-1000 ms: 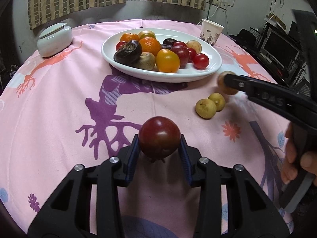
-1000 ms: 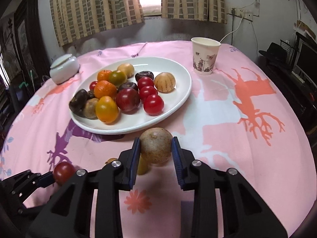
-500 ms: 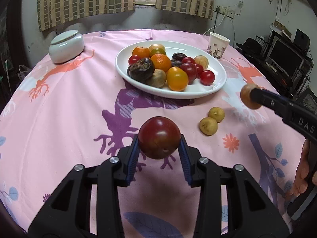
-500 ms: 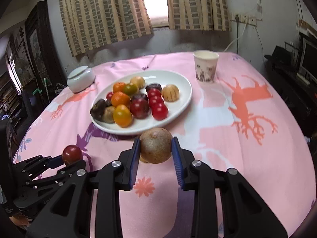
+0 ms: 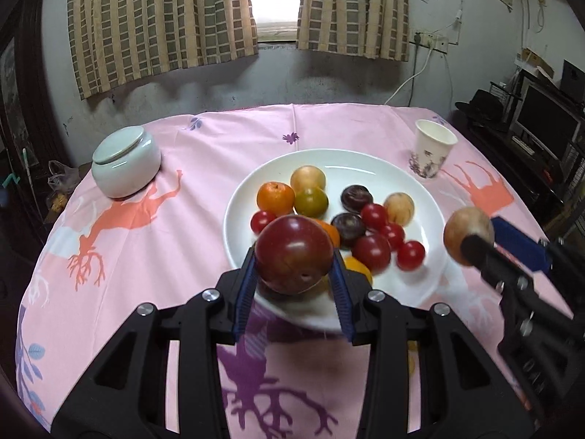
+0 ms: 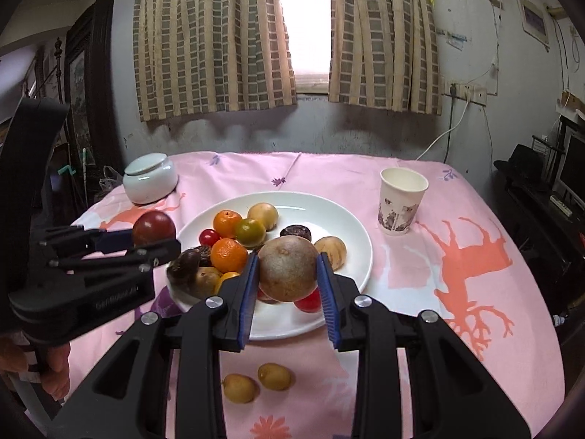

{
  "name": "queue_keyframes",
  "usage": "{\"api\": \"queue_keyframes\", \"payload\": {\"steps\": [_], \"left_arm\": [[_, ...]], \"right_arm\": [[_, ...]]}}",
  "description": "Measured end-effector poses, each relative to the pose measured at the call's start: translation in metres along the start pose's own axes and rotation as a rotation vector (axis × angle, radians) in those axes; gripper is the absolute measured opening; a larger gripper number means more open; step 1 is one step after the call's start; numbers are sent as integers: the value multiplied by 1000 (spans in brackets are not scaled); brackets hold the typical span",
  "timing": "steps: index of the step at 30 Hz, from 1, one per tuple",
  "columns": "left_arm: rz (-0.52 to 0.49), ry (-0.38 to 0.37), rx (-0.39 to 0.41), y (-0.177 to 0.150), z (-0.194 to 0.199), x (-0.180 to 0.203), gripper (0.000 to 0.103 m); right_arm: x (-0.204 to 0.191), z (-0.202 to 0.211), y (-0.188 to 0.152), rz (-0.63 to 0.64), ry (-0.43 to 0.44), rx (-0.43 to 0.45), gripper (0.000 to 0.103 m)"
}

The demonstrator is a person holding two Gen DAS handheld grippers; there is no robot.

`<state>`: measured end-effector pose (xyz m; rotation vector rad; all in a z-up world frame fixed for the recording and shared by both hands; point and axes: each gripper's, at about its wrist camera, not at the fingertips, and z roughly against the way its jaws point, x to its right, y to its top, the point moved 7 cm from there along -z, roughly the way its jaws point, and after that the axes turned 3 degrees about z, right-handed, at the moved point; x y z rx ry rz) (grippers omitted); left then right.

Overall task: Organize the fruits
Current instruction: 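Carry the dark red tomato and brown fruit onto the plate and release both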

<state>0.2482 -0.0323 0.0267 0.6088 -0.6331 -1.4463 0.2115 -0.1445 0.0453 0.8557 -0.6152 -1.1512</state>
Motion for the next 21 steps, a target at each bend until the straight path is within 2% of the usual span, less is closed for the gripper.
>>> {"api": "queue_keyframes", "payload": {"steps": [9,10,11,13,15,19,20,21], "left_arm": [[30,15,-48,13,-43,-5,40],[41,8,-58,13,-46,-5,43],[59,9,-56,13,-46,-7,59],[82,31,-23,16,-42,-10,80],[79,42,15,19,-32,-11,82],[54,34,22,18,-16,-10,84],[52,38,29,17,-11,-11,88],[51,42,37,15,-5,-11,89]], "right_arm": [[2,-50,-4,15,-19,-59,33],[1,-52,-4,17,-21,-52,33],[0,-53,-3,22,-26,-48,34],[-2,-55,-3,36,-32,-56,35],[-3,-51,-4,38,-20,-60,35],[4,-37,-8,20,-3,-65,36],[6,-33,-9,15,0,-67,39],[9,-27,-10,10,-3,-66,51]]}}
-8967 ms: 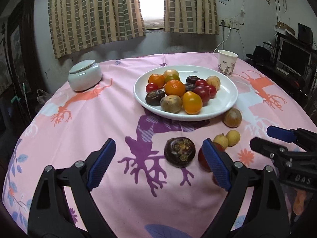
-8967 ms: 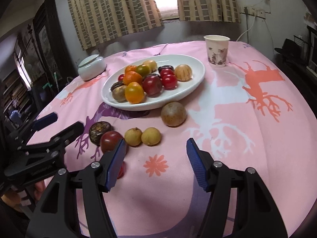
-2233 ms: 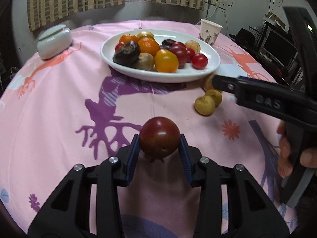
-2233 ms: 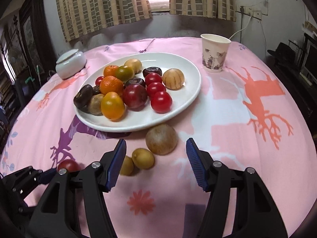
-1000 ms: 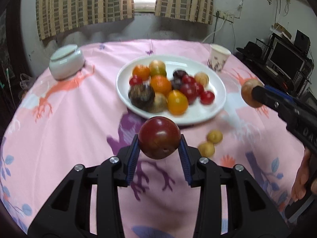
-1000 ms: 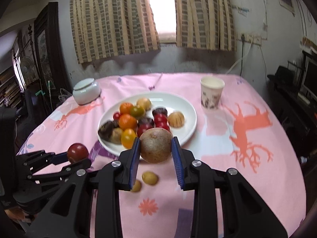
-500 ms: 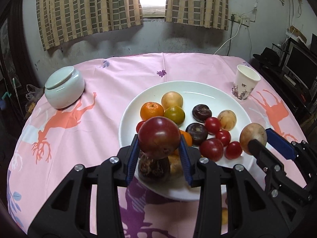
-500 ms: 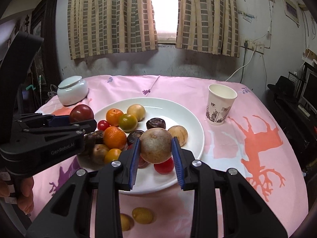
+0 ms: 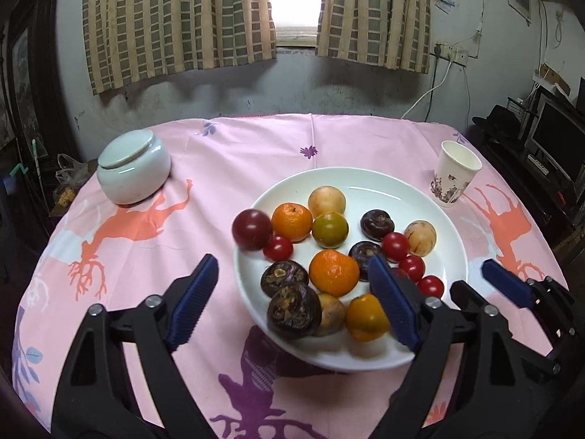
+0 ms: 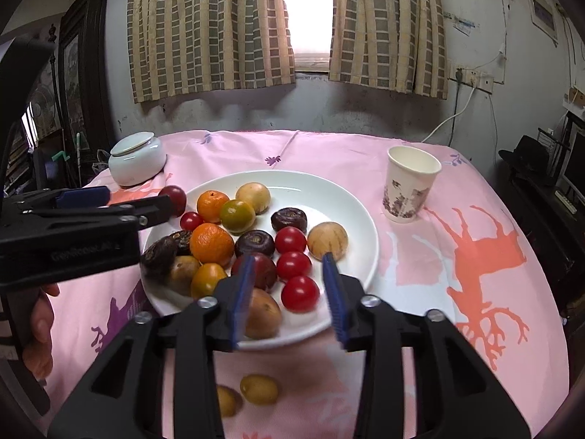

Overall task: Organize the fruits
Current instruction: 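Carry the dark red tomato and brown fruit onto the plate and release both, then grasp a small yellow fruit with the left gripper while the right gripper grasps another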

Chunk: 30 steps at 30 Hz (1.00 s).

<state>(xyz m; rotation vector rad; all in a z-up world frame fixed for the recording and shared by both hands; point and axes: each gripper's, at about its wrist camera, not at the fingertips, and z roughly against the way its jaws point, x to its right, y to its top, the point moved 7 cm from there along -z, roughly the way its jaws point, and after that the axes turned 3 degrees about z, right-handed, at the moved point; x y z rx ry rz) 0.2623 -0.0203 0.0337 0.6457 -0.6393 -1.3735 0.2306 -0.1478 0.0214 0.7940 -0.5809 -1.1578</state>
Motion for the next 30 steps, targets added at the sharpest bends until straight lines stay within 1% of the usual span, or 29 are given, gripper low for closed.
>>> {"api": "queue_keyframes", "payload": {"steps": [1,3,7,15,21,24,26,28,30], "left_arm": [[-1,0,5,-2,4,0,89],[-10,-3,6,-8,13,1,90],[-35,-14,-7,-28,29,7,92],[-68,-53,-42,-76,47,22,92],[-116,-71,-105,-109,43,41,92],[-156,-56,-114,-119,38,50,92],[-163,-48,-121,-125,32,53,92],[-160,-50,-136,-128,26,55,91],[-158,-47,-145,-129,19,56,85]], "right_arm": [[3,7,-2,-4,-11,11,59],[8,19,-5,-11,-19,27,59],[17,38,-18,-55,-2,-8,60],[19,67,-47,-125,31,-38,60],[25,72,-71,-178,55,-59,60],[32,68,-78,-192,55,-61,60],[33,65,-80,-191,53,-67,60],[33,64,-81,-186,50,-68,60],[33,64,-82,-176,49,-66,60]]}}
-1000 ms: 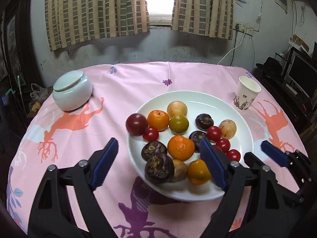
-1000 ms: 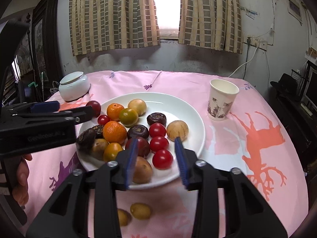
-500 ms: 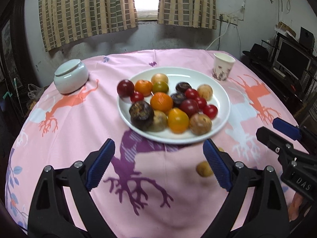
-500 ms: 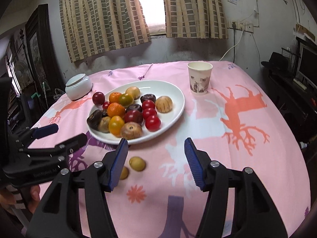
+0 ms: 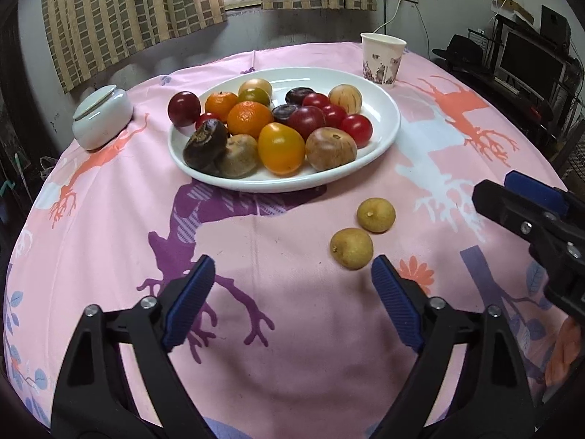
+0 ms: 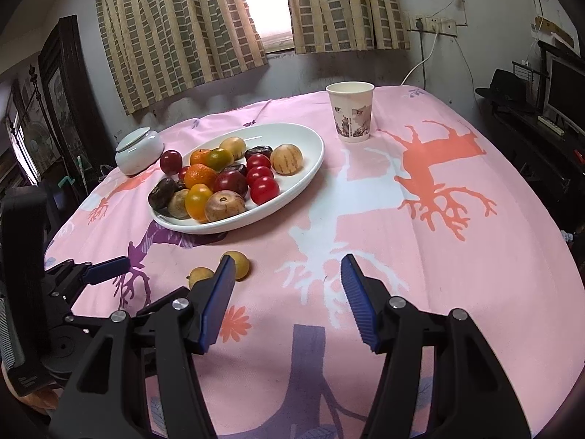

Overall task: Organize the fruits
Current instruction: 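Grasp a small yellow fruit with the left gripper while the right gripper grasps another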

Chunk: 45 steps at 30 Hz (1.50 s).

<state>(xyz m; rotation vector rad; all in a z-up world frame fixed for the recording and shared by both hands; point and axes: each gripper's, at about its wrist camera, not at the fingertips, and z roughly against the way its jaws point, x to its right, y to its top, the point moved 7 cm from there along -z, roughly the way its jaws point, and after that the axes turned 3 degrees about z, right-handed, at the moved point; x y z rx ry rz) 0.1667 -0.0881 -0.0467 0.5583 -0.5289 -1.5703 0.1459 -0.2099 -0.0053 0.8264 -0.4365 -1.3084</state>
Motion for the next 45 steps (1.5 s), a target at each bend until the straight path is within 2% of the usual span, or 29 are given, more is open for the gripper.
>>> {"api": "queue_keyframes", "payload": {"steps": [2,10,12,13,14,16,19,22,27,32,35,38,43,44,45], "left_arm": [[10,-9,-18,0,-7,0,81],[30,-51,-6,12,-18,12,81],[24,-72,-13,11,-21,20,77],[17,-86,-17,10,-22,23,69],[7,-100,-22,9,-23,28,53],[-18,-125,-32,6,-25,36,29],[-23,-77,-1,7,-22,33,29],[-4,-83,22,9,-10,21,29],[-1,-48,66,5,17,-7,29],[43,-38,57,-6,15,-34,29],[79,-56,39,-8,10,-45,29],[98,-89,33,-9,9,-49,29],[112,-93,19,-10,2,-56,29],[115,-93,16,-10,1,-57,29],[116,-90,12,-10,-1,-58,28]], "right_arm": [[0,0,1,9,-1,7,60],[-4,-6,-3,14,21,-16,60],[-5,-7,-4,14,21,-20,60],[-5,-7,-4,14,19,-22,60],[-4,-8,-4,14,17,-23,60],[-3,-8,-5,12,15,-25,60],[-4,-9,-5,17,13,-26,60],[-2,-11,-7,17,12,-35,60],[-5,-17,-12,35,3,-49,60],[-18,-25,-16,61,9,-83,60],[-31,-33,-13,66,34,-126,60],[-45,-45,-7,158,-15,-141,60],[-57,-69,-4,194,-31,-193,60],[-58,-72,-4,199,-37,-196,58],[-58,-75,-3,201,-46,-189,51]]}}
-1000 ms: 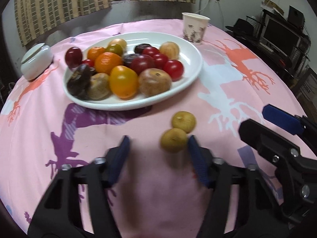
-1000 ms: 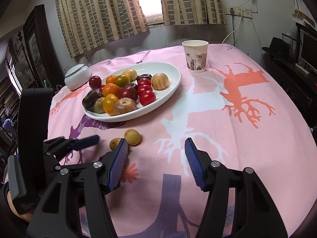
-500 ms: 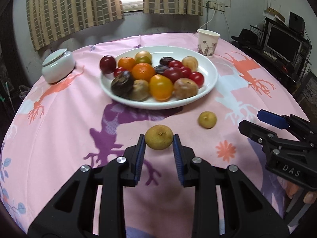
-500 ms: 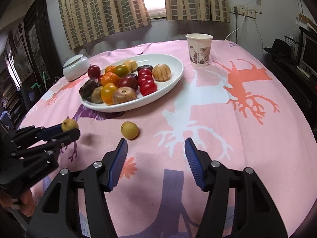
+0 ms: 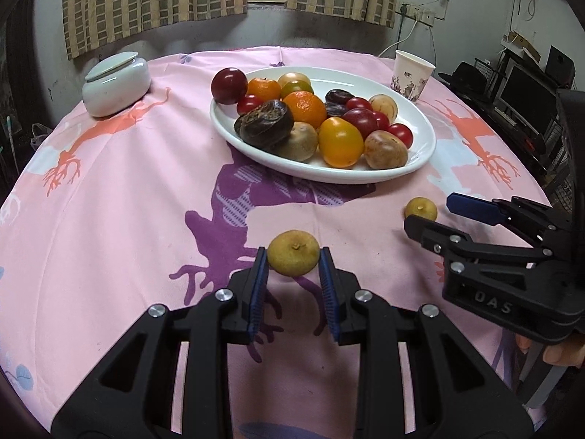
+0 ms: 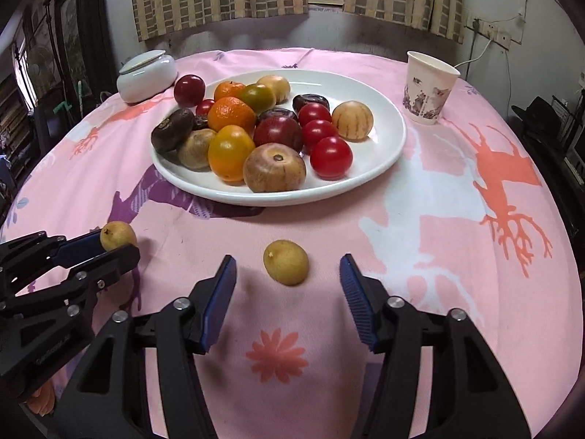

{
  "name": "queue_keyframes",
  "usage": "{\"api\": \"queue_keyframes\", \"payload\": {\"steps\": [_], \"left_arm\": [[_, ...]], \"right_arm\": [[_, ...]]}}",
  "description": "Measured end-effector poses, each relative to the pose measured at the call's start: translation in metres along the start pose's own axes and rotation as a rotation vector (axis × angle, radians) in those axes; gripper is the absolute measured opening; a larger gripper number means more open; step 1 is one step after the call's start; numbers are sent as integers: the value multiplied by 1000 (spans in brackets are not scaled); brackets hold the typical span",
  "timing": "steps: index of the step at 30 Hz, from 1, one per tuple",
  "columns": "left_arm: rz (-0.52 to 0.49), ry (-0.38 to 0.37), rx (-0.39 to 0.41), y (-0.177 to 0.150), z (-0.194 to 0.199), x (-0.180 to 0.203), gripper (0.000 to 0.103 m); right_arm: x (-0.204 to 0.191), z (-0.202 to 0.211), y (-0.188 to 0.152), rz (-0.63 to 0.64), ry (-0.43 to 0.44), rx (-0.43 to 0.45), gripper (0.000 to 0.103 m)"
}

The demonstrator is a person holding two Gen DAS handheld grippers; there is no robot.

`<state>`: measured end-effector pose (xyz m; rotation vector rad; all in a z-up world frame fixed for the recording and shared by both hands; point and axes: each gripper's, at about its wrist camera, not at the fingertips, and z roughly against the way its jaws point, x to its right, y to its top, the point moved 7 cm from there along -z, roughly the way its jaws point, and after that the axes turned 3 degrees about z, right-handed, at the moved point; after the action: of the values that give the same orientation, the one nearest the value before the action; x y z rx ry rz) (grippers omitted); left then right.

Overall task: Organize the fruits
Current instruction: 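Grasp a small yellow fruit with the left gripper while the right gripper grasps another, then carry both small yellow fruits onto the plate and open both grippers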

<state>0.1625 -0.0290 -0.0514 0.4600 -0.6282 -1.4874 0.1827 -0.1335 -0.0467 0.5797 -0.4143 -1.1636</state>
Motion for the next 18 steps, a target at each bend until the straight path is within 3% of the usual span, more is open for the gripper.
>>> {"api": "queue_keyframes", "payload": {"steps": [1,4,12,18], "left_arm": [[1,5,-2,0,-1,-1,29],[3,16,-5,-1,-4,-3,29],[3,34,7,0,0,-2,28],[-3,37,48,19,18,2,28]], "right_arm": [[0,-2,0,1,-11,2,40],[-2,-8,-5,19,-15,-15,26],[8,26,-8,-1,-4,71,26],[14,65,15,7,0,196,26]]}}
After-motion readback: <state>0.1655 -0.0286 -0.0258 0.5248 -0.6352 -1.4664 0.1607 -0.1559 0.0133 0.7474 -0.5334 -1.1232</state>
